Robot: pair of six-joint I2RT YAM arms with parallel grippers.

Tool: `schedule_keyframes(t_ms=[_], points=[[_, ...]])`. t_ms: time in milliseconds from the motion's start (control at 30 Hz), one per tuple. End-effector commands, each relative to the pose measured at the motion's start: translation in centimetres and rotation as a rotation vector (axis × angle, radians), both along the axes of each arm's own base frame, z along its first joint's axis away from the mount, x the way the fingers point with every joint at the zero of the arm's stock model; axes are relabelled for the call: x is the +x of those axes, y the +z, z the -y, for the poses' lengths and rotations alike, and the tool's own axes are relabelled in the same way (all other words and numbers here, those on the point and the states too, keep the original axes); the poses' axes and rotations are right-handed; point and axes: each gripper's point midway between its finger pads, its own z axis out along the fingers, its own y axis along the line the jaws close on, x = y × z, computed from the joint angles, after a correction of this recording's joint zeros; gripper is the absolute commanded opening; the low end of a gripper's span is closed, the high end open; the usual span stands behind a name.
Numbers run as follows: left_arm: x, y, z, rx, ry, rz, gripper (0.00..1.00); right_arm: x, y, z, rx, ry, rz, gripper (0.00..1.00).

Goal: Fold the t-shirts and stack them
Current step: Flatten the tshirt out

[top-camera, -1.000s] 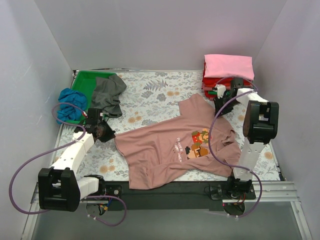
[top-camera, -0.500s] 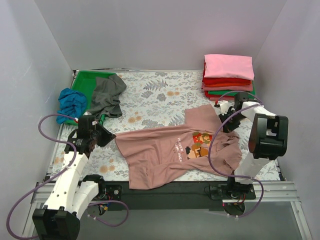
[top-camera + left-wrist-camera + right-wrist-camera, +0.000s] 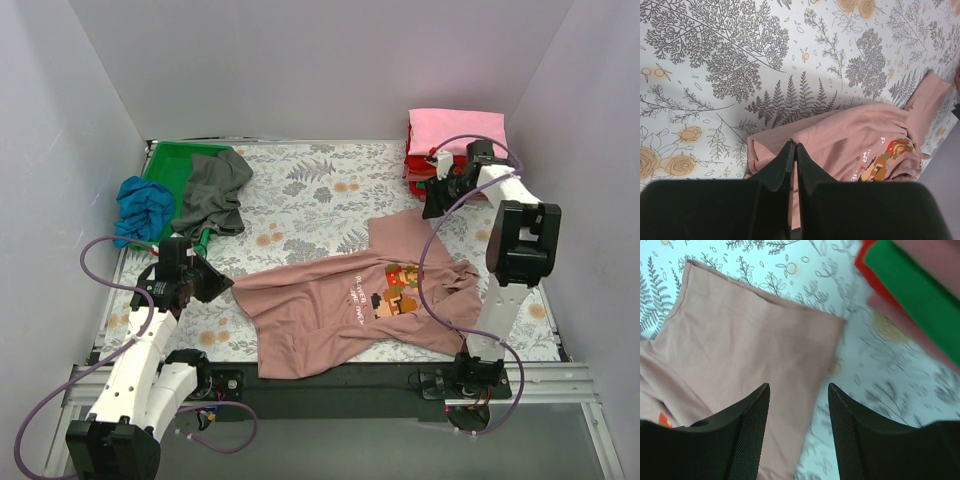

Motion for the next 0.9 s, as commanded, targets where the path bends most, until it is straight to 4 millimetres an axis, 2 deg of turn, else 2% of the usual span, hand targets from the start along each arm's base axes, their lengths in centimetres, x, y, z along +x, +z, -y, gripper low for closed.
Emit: schedule_keyframes(t_ms=[0, 33, 67, 100, 167, 400, 667, 867], points=[[-0.3, 0.3, -0.1, -0.002, 0.004, -0.001, 0.0, 1.2, -1.2, -3.6, 0.063, 0.025, -0.016, 0.57], [-0.4, 0.2, -0.1, 0.002, 0.001, -0.008, 0.0, 2.1, -1.6, -3.4, 0.027, 0.011, 0.014, 0.57], [-0.4, 0.1, -0.2, 0.003, 0.001, -0.008, 0.0, 2.4, -1.9, -3.1, 0.008, 0.002, 0.024, 0.57], [-0.5, 0.0, -0.2, 0.005, 0.003, -0.013, 0.0, 2.4, -2.3, -4.0, -0.011, 0.021, 0.033, 0.57], [-0.4, -0.1, -0.2, 0.005, 0.003, -0.011, 0.0, 3.2, -2.6, -3.6, -0.055, 0.001, 0.065, 0.56], [-0.3, -0.2, -0.2, 0.009, -0.006, -0.016, 0.0, 3.8, -3.0, -2.7, -0.109, -0.021, 0.093, 0.55], [-0.2, -0.2, -0.2, 0.011, -0.01, -0.014, 0.0, 5.5, -3.2, -2.2, -0.138, -0.049, 0.116, 0.54], [-0.2, -0.3, -0.2, 0.012, -0.008, -0.014, 0.0, 5.7, -4.5, -2.0, -0.149, -0.052, 0.095, 0.53]])
